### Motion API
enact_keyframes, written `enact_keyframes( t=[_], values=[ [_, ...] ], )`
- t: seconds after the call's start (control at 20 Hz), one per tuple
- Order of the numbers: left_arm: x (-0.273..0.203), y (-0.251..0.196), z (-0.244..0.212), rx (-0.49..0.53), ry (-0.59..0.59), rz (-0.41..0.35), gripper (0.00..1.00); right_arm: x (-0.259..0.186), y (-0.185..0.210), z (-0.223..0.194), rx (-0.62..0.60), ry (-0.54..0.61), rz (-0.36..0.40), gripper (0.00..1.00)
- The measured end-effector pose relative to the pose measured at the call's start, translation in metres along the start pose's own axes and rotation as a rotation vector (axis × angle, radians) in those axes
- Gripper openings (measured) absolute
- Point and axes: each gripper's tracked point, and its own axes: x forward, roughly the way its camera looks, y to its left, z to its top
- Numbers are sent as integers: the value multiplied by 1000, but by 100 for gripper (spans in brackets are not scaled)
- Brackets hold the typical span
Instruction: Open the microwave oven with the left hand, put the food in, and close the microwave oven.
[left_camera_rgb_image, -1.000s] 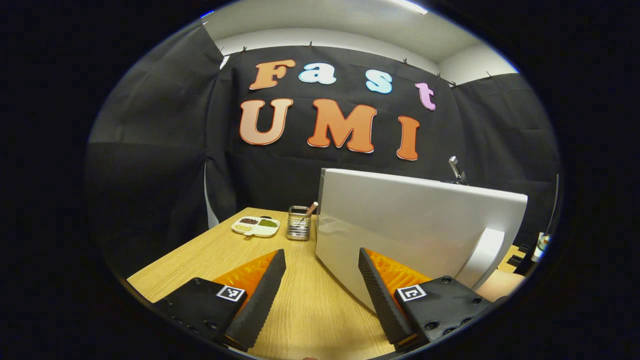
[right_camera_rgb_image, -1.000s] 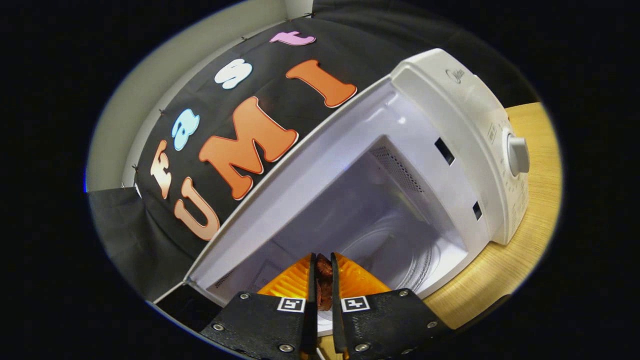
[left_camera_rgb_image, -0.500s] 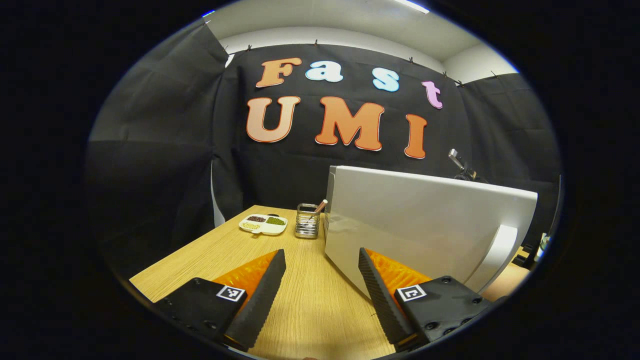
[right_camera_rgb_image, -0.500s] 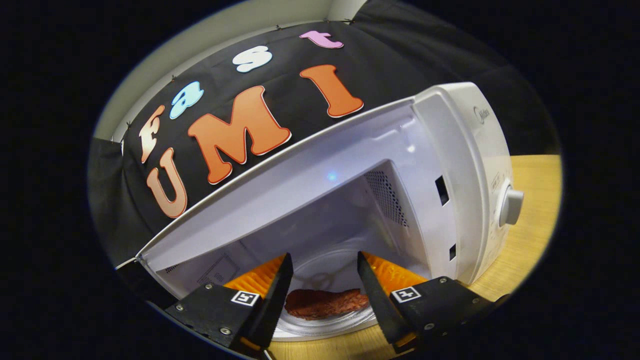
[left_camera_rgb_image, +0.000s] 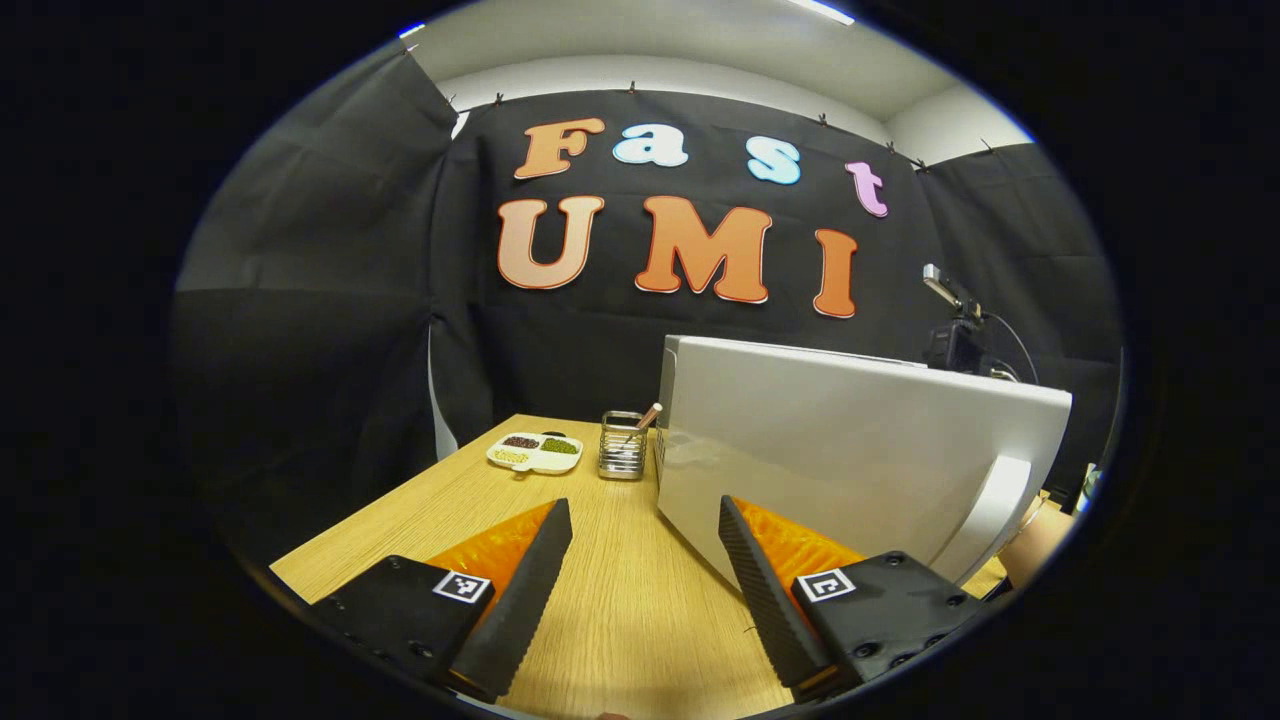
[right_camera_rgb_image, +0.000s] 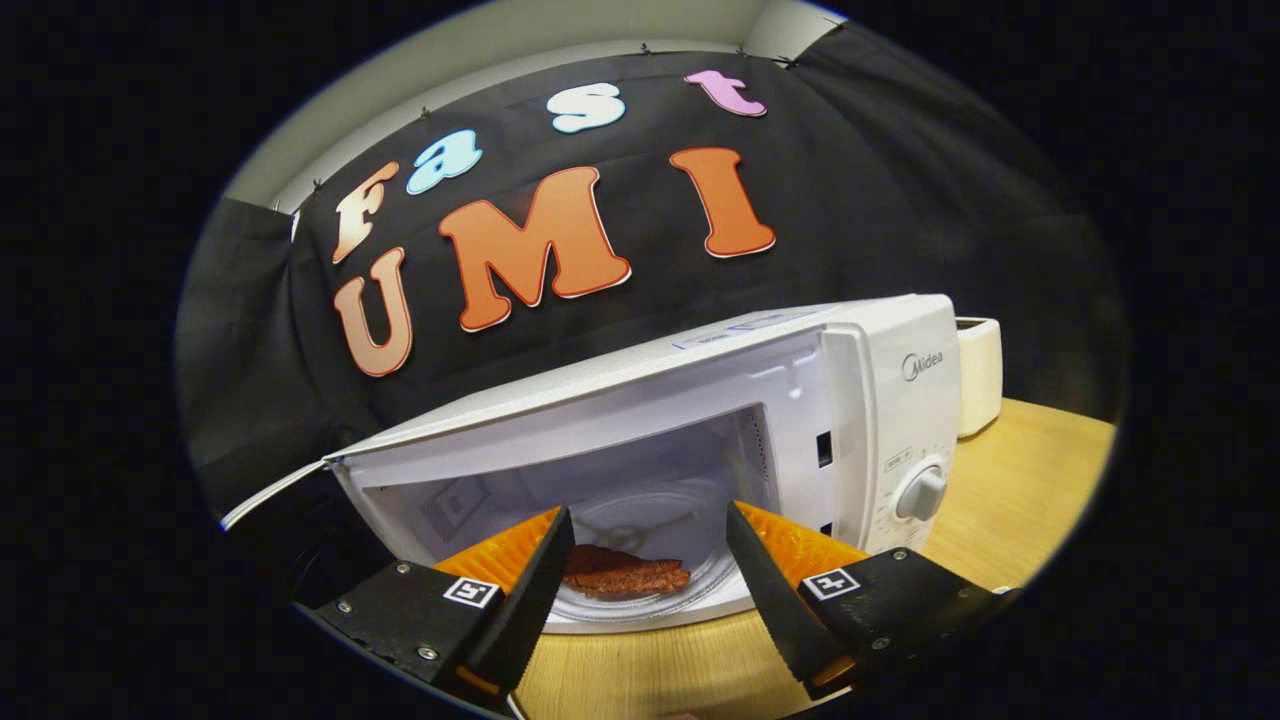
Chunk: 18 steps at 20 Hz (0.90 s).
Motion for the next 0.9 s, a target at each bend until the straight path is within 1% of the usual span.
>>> enact_keyframes(
  t=[0.05, 0.2, 0.3, 0.35, 0.4, 0.45, 0.5, 0.55, 0.65, 0.7, 0.75, 0.9],
  values=[
    [-1, -1, 1, 9, 1, -2, 95, -12, 0, 8, -16, -2, 14, 94],
    [-4, -1, 9, 18, -8, -9, 95, -47, -10, 38, -62, -15, 40, 94],
    [-8, -1, 12, 16, -13, -19, 93, -68, -24, 60, -111, -31, 37, 94],
    [-10, 5, 12, 10, -13, -4, 93, -80, -29, 72, -133, -43, 39, 95],
    [-10, 9, 13, -5, -12, 3, 95, -89, -37, 85, -158, -54, 36, 94],
    [-8, 11, 10, -25, -4, 2, 93, -97, -43, 94, -183, -64, 32, 94],
    [-8, 12, 8, -43, 4, 2, 93, -106, -51, 104, -204, -69, 25, 94],
    [-9, 13, 9, -50, 10, 1, 95, -114, -58, 113, -223, -77, 18, 94],
    [-9, 14, 7, -35, 18, 2, 94, -127, -77, 125, -246, -82, -2, 94],
    [-8, 14, 9, -27, 20, 0, 96, -133, -87, 130, -245, -84, -17, 94],
    [-8, 12, 11, -22, 20, -8, 94, -139, -94, 134, -240, -85, -24, 94],
    [1, -4, 12, -7, 33, -56, 94, -153, -117, 149, -244, -94, -52, 95]
  ],
)
